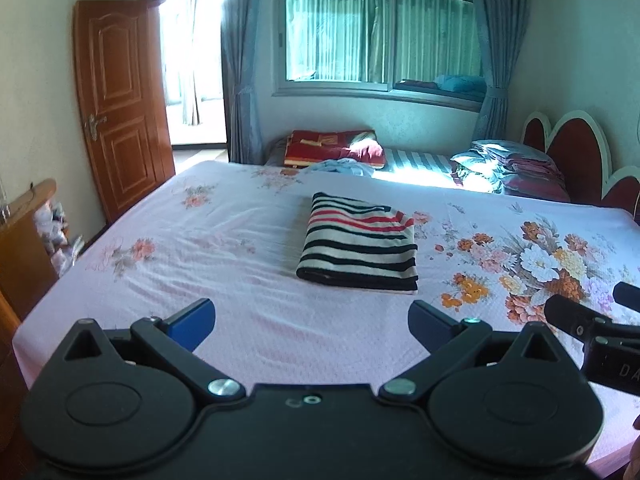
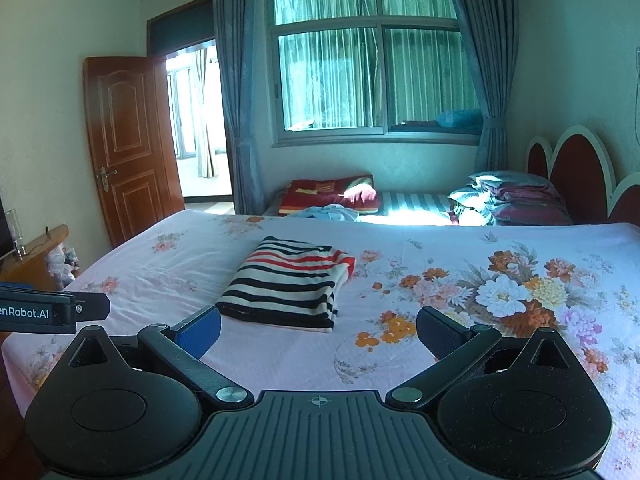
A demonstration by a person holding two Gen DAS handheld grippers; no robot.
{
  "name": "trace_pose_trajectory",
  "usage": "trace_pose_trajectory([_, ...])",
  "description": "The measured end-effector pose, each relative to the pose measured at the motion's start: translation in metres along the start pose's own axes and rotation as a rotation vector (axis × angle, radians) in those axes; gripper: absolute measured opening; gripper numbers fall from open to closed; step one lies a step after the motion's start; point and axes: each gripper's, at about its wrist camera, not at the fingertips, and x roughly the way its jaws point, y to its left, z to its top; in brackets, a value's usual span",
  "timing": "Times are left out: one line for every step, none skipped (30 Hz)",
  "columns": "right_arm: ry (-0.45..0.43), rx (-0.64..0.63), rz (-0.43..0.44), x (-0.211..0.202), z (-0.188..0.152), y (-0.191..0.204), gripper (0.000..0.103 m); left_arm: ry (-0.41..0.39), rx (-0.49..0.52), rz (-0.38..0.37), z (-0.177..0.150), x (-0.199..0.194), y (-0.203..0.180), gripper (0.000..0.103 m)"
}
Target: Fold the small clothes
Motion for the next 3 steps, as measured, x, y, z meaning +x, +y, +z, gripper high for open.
trace_pose_trajectory([0.006, 0.002, -0.007, 0.003, -0.0005, -0.0014, 0.103, -0.005, 0.003, -0.001, 0.0007, 0.0034, -0.0009, 0.102])
trace_pose_trajectory([0.014, 0.004, -0.02, 0.0068, -0.0011, -0.0035, 0.103, -0.004, -0.004, -0.002, 0.0019, 0.0077, -0.0008, 0.102])
trace_pose_trajectory([0.021, 0.007, -0.028, 0.0105, -0.0017, -0.0058, 0.103, 0.003, -0.009, -0.003, 0.0033, 0.0132, -0.0008, 0.102])
